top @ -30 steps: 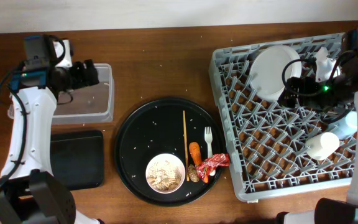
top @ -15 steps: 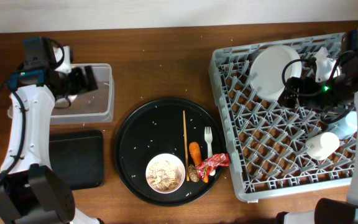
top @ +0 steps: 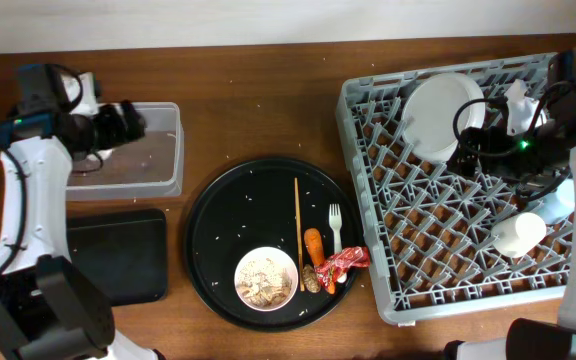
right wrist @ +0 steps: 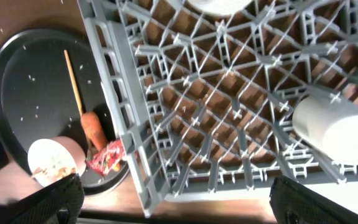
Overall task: Sort waste into correct bins and load items into the dishwasher rack
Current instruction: 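Open the left gripper to drop the tissue into the clear bin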
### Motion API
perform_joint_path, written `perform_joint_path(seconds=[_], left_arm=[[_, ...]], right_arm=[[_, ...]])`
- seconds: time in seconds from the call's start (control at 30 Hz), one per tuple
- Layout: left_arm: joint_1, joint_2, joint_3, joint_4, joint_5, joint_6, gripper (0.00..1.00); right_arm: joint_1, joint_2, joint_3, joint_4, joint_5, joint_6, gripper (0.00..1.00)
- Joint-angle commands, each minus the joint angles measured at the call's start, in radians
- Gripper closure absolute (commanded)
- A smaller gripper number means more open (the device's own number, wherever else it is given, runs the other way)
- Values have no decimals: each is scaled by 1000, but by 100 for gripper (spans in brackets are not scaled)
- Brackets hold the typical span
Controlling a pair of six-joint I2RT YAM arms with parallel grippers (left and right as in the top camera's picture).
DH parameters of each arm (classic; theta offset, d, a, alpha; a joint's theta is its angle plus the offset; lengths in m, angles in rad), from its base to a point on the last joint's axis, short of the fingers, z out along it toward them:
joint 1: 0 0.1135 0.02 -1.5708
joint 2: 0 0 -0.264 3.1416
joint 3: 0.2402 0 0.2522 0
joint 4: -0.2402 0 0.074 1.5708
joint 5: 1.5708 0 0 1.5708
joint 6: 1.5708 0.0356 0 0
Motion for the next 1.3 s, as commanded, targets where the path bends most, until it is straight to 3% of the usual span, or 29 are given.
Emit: perform_joint_path(seconds=[0.0, 0.03, 0.07, 0.17, 0.2, 0.27, 0.3, 0.33, 0.4, 0.43, 0.47, 0.5, 0.53, 0.57, 0.63, 0.67, 0.7, 0.77, 0.8, 0.83, 0.9, 0.93, 0.97, 1.0, 1.03, 1.07, 1.1, 1.2, 1.27], left_arm=[[-1, 6, 13, -49, -368, -373, 1], [-4, 3, 19, -125, -533, -507, 1], [-4, 3, 19, -97, -440, -401, 1], [-3, 11, 19, -71, 565, 477, 1], [7, 11, 19, -77, 631, 593, 0], [8, 17, 19, -9, -178, -197, 1], [5, 14, 25, -108, -470, -469, 1], [5, 14, 28, -80, -309, -367, 1], [9, 17, 28, -16, 594, 337, 1], [20, 17, 32, 6, 581, 322, 1], [31, 17, 37, 26, 239, 11, 0], [35, 16, 38, -98, -366, -435, 0], [34, 16, 38, -130, -461, -473, 1], [33, 17, 38, -109, -377, -378, 1], [34, 21, 38, -37, 436, 261, 1], [39, 21, 38, -54, 620, 457, 1], [43, 21, 38, -4, 443, 250, 1], [39, 22, 40, -85, -259, -354, 0], [38, 21, 43, -144, -388, -468, 1], [38, 21, 43, -101, -198, -320, 1], [39, 31, 43, -90, 692, 401, 1], [43, 32, 43, -150, 842, 660, 0], [46, 32, 43, -84, 676, 477, 1], [45, 36, 43, -32, 372, 135, 1], [42, 35, 44, -121, -137, -317, 1], [42, 32, 45, -188, -287, -505, 0], [42, 33, 45, -175, -221, -489, 1], [46, 33, 45, -35, 322, -169, 1], [47, 34, 45, 11, 515, -113, 1]], right_arm=[[-3, 2, -2, -3, 1, -6, 1], [-3, 2, -2, -6, 1, -6, 1], [-3, 2, -2, -8, 2, -6, 1], [-3, 2, -2, -1, 1, -6, 1], [-3, 2, -2, 0, 1, -6, 1], [-3, 2, -2, -2, 1, -6, 1], [-3, 2, -2, -2, 1, -6, 1], [-3, 2, -2, -2, 1, -6, 1], [-3, 2, -2, 3, 1, -6, 2], [-3, 2, -2, 3, 1, -6, 2], [-3, 2, -2, 1, 1, -6, 2], [-3, 2, -2, -8, 1, -6, 2], [-3, 2, -2, -9, 1, -6, 2], [-3, 2, -2, -8, 1, -6, 2], [-3, 2, -2, 3, 1, -6, 2], [-3, 2, -2, 8, 0, -6, 2], [-3, 2, -2, 7, 0, -6, 2], [-3, 2, -2, 2, 0, -6, 2], [-3, 2, -2, -1, 1, -6, 2], [-3, 2, -2, -4, 1, -6, 1], [-3, 2, -2, 0, 1, -6, 2], [-3, 2, -2, 0, 1, -6, 2], [-3, 2, -2, -1, 1, -6, 2], [-3, 2, -2, -1, 1, -6, 2], [-3, 2, -2, -1, 1, -6, 2], [-3, 2, -2, 0, 1, -6, 1], [-3, 2, -2, -1, 1, -6, 2], [-3, 2, -2, 0, 1, -6, 2], [-3, 2, -2, 0, 1, -6, 2]])
